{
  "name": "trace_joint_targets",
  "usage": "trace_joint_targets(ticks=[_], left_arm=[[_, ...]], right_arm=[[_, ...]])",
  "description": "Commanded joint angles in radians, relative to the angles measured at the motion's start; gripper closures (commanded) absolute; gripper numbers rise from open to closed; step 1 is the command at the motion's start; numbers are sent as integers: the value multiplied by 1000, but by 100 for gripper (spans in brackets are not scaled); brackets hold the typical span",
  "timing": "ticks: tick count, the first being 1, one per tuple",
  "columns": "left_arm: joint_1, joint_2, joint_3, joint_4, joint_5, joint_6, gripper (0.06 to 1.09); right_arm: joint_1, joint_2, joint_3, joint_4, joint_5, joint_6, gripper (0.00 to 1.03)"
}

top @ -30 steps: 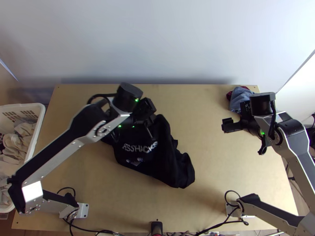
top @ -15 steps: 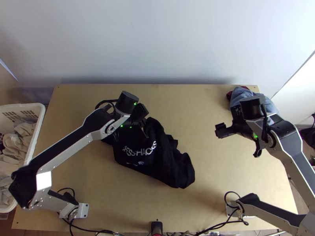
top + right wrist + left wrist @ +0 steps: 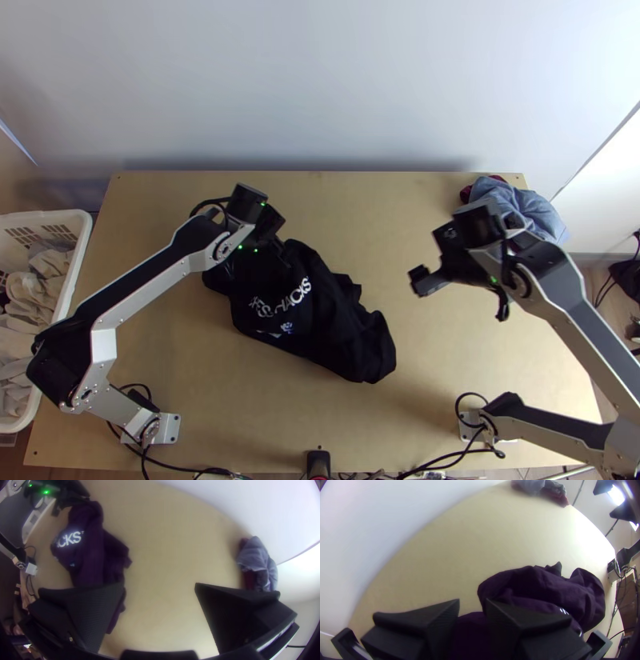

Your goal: Fold the t-shirt

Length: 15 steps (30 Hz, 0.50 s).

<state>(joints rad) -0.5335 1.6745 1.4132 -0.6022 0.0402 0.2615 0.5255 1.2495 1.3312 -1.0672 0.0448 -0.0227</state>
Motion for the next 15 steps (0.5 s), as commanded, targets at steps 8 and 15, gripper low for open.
trace_joint_targets(ticks=[8, 15], left_arm=[[112, -73, -2, -77, 0, -7, 16], [139, -131, -22, -134, 0, -1, 15]], right_arm=[[177, 159, -7, -30, -309, 38, 6], [237, 281, -12, -33, -381, 27, 10]])
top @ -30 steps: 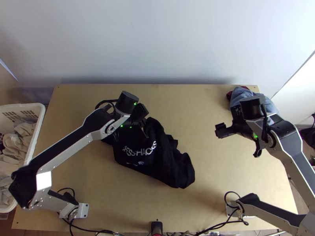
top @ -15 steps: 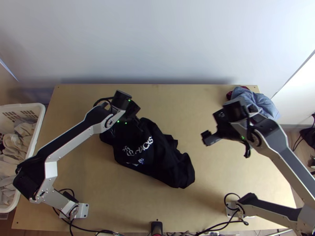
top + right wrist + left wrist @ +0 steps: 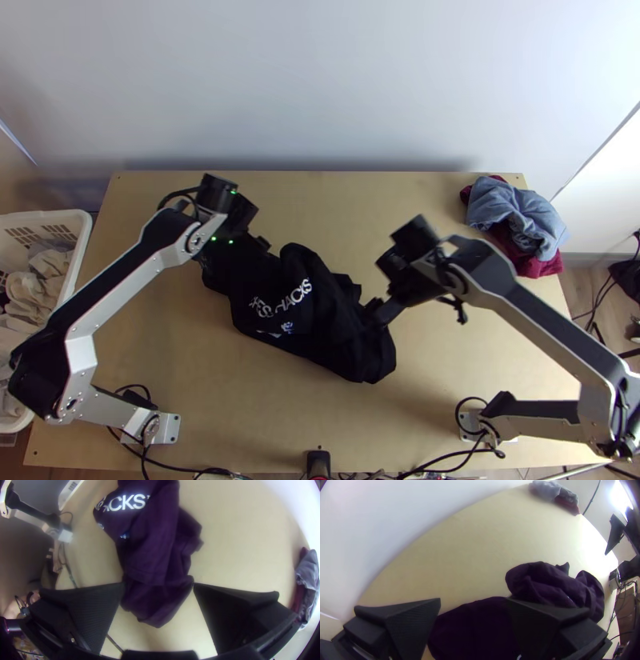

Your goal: Fold the t-shirt

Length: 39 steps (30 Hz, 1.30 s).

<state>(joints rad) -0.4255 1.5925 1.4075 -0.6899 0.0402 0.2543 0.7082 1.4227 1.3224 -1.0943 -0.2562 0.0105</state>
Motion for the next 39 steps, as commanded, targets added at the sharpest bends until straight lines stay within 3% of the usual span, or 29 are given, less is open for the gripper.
trace_joint_targets(ticks=[1, 10, 24, 31, 35, 39], left_arm=[[36, -58, -21, -51, 0, 10, 15], [71, -97, -42, -83, 0, 16, 15], [76, -114, -70, -83, 0, 31, 15], [77, -115, -79, -83, 0, 43, 15], [77, -115, -82, -82, 0, 46, 15], [77, -115, -84, -82, 0, 46, 15]], right_arm=[[54, 128, -3, 4, -94, -6, 10], [31, 237, -37, 174, -129, 2, 10], [-3, 331, -52, 243, -138, 6, 10], [-18, 321, -37, 246, -183, 3, 62], [-30, 309, -23, 246, -199, -4, 99], [-46, 291, -9, 244, -198, -3, 100]])
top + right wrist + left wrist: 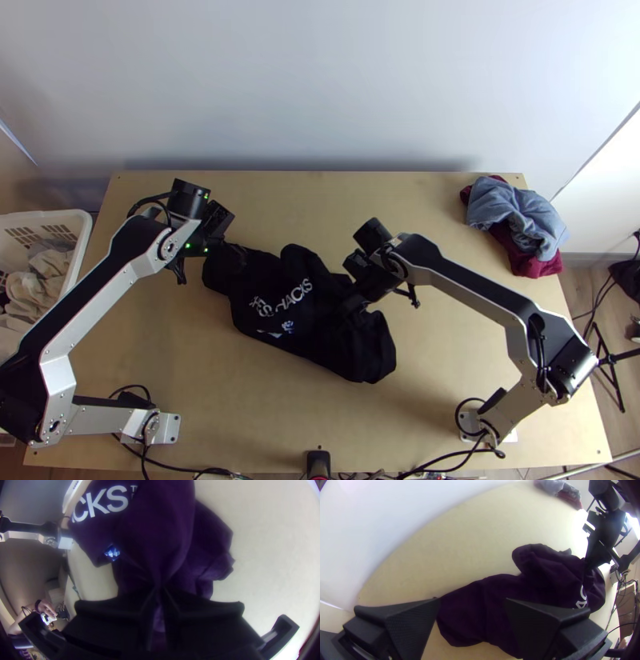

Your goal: Fold the t-shirt

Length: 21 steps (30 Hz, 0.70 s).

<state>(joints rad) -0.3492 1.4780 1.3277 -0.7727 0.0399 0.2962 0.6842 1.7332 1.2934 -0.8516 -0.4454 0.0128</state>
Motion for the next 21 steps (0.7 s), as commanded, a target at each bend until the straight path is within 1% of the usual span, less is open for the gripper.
trace_joint_targets(ticks=[1, 8, 12, 16, 21], left_arm=[[1, -2, -4, 1, 0, 4, 15], [9, -21, -41, 9, 0, 6, 15], [38, -22, -76, 15, 0, 24, 15], [92, -10, -122, 56, -2, 35, 15], [124, 34, -153, 124, -64, 43, 15]], right_arm=[[-25, -24, 24, 2, -9, -5, 100], [-78, -73, 101, -10, -7, -4, 100], [-130, -84, 178, -75, -3, -19, 100], [-178, -100, 225, -113, 1, -28, 100], [-199, -126, 251, -139, 2, -28, 100]])
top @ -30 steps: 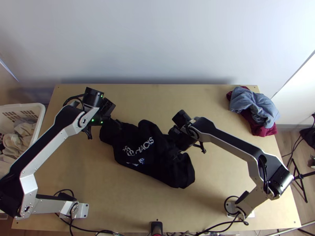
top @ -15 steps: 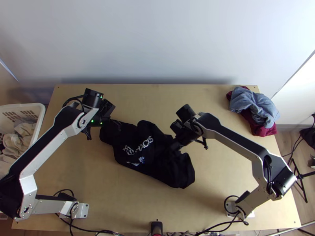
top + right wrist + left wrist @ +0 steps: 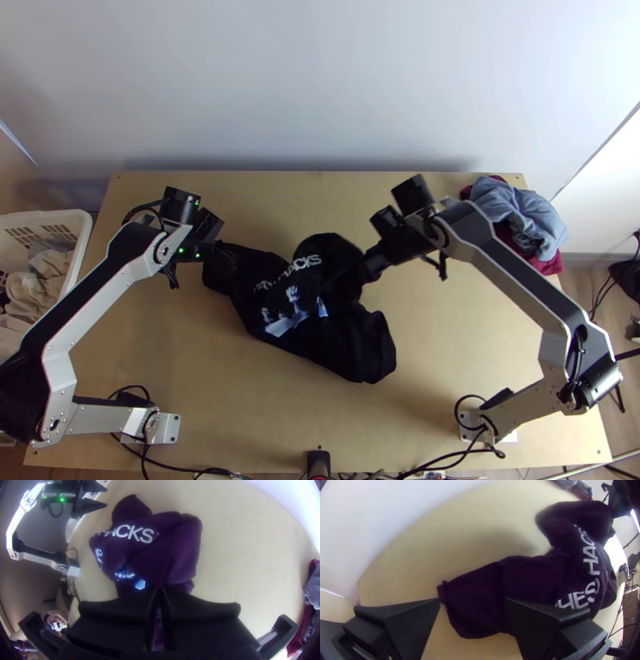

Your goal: Fold the t-shirt

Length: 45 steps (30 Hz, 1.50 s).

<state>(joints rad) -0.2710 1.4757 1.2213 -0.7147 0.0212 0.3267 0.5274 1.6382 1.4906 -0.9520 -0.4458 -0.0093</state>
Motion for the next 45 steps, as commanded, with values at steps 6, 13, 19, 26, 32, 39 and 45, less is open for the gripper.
trace_joint_targets(ticks=[6, 13, 19, 26, 32, 39, 45], left_arm=[[56, 86, -69, 101, -87, 12, 15], [67, 138, -86, 100, -89, 12, 24], [64, 178, -72, 66, -53, 14, 69], [76, 201, -62, 50, -53, 15, 96], [78, 196, -63, 32, -53, 18, 105], [108, 167, -59, 29, -53, 29, 105], [138, 158, -49, 24, -53, 32, 105]], right_arm=[[-75, -38, 131, -64, 30, -8, 100], [-89, -21, 189, -91, 32, -11, 100], [-87, -23, 198, -93, 35, -11, 100], [-98, -21, 232, -103, 39, -12, 100], [-99, -21, 234, -106, 39, -12, 100], [-106, -28, 238, -108, 39, -12, 100], [-107, -28, 238, -110, 39, -11, 100]])
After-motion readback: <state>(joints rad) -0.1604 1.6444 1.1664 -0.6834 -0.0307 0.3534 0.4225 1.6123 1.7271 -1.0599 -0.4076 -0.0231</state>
